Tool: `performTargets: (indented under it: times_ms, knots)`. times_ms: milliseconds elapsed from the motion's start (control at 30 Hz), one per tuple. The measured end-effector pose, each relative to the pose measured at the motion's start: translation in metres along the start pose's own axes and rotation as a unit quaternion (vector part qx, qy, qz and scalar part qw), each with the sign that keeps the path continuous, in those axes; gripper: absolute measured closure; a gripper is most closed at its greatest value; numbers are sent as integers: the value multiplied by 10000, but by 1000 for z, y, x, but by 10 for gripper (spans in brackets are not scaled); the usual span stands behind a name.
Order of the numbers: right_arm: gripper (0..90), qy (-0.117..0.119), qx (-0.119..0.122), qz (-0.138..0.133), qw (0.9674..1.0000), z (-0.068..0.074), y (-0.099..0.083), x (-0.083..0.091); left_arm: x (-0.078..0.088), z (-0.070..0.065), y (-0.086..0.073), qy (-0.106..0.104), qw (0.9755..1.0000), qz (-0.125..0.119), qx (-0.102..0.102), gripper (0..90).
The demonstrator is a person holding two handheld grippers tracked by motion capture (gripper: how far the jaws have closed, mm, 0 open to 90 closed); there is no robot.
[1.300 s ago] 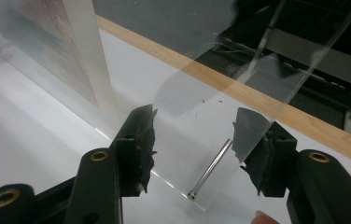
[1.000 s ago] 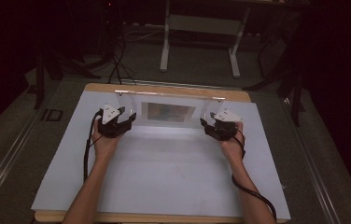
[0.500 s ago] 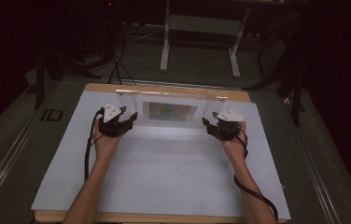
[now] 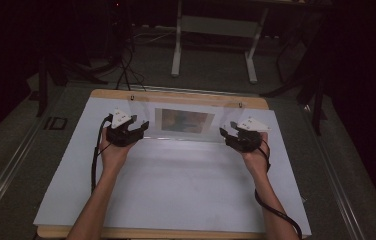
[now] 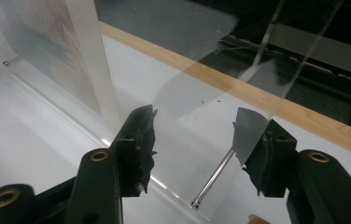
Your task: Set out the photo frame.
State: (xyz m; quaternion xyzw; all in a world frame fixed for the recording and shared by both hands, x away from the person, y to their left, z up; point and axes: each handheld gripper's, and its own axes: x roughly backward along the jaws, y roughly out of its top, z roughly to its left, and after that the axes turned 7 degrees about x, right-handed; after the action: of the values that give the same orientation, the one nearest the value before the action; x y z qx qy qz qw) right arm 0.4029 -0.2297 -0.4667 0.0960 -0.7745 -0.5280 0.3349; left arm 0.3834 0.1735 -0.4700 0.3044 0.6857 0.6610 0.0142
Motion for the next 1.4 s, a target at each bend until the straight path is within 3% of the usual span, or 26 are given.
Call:
performTargets:
  times_ms: [600, 900, 1067, 1400]
  knots:
    - [473, 325, -401, 134, 9986, 4, -1, 11, 11, 0, -1, -164, 9983, 320, 462, 472]
    - [473, 442, -583, 234, 9970, 5, -3, 15, 17, -3, 0, -113, 9972, 417, 617, 473]
    - [473, 537, -766, 224, 9954, 6, -4, 16, 19, -3, -1, -129, 9955, 479, 802, 474]
    - [472, 633, -869, 264, 9939, 5, -11, 17, 22, -10, -4, -51, 9960, 547, 707, 477]
